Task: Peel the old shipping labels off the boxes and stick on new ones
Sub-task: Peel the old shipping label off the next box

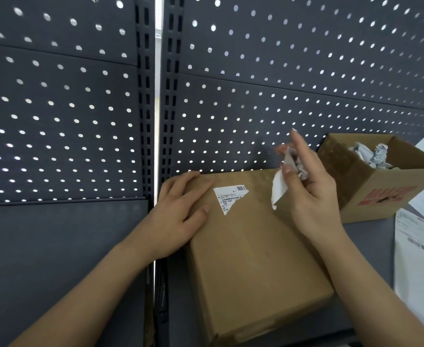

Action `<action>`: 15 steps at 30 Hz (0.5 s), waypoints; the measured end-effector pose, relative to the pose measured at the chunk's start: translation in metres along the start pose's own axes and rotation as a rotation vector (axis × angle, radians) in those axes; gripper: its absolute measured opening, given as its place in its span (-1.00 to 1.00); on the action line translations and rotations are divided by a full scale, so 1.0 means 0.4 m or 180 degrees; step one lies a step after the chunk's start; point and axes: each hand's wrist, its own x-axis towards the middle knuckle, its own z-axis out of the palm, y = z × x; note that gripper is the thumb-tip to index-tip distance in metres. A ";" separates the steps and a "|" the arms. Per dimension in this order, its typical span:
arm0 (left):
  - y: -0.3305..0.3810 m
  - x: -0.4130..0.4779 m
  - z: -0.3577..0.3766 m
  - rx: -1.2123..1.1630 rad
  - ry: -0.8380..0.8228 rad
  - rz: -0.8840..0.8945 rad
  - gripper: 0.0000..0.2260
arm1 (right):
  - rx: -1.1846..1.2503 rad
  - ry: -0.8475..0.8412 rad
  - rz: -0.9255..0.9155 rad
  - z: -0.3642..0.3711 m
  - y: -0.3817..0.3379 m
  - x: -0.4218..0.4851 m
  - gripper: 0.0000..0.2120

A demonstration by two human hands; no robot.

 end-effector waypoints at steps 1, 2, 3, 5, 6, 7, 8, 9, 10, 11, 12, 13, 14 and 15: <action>0.000 0.001 0.001 0.0000 0.0009 -0.0001 -0.41 | -0.0020 0.0011 0.0036 -0.001 0.000 0.000 -0.53; 0.000 0.001 0.001 0.0005 0.0018 -0.0001 -0.41 | -0.0012 0.0023 0.0073 -0.001 0.000 0.000 -0.53; 0.000 0.002 0.002 0.0010 0.0027 -0.0001 -0.41 | 0.0033 0.0035 0.0120 -0.002 0.000 -0.001 -0.53; 0.000 0.001 0.003 -0.0002 0.0038 -0.0007 -0.41 | 0.0205 0.0072 0.0246 0.002 -0.003 -0.001 -0.52; 0.000 0.001 0.003 -0.0010 0.0042 -0.0007 -0.41 | 0.0344 0.0087 0.0324 0.005 -0.007 0.000 -0.53; 0.001 0.001 0.003 -0.0011 0.0047 -0.0003 -0.41 | 0.0489 0.0104 0.0391 0.008 -0.012 0.002 -0.55; 0.001 0.000 0.003 -0.0010 0.0053 0.0000 -0.41 | 0.0600 0.0149 0.0424 0.009 -0.014 0.004 -0.57; 0.001 0.000 0.003 -0.0012 0.0054 -0.0003 -0.41 | 0.0630 0.0251 0.0435 0.008 -0.014 0.006 -0.60; 0.001 0.000 0.002 -0.0016 0.0051 -0.0008 -0.41 | 0.0588 0.0380 0.0431 0.004 -0.012 0.010 -0.61; 0.001 0.000 0.002 -0.0018 0.0050 -0.0014 -0.41 | 0.0523 0.0489 0.0436 0.000 -0.007 0.013 -0.63; 0.001 0.000 0.002 -0.0014 0.0051 -0.0018 -0.41 | 0.0491 0.0556 0.0471 -0.003 -0.003 0.015 -0.65; 0.001 0.000 0.002 -0.0011 0.0051 -0.0022 -0.41 | 0.0514 0.0581 0.0530 -0.005 0.000 0.016 -0.67; 0.001 0.000 0.002 -0.0009 0.0049 -0.0027 -0.41 | 0.0545 0.0580 0.0591 -0.005 0.005 0.017 -0.69; 0.001 0.000 0.002 -0.0006 0.0048 -0.0027 -0.41 | 0.0544 0.0561 0.0639 -0.004 0.005 0.017 -0.71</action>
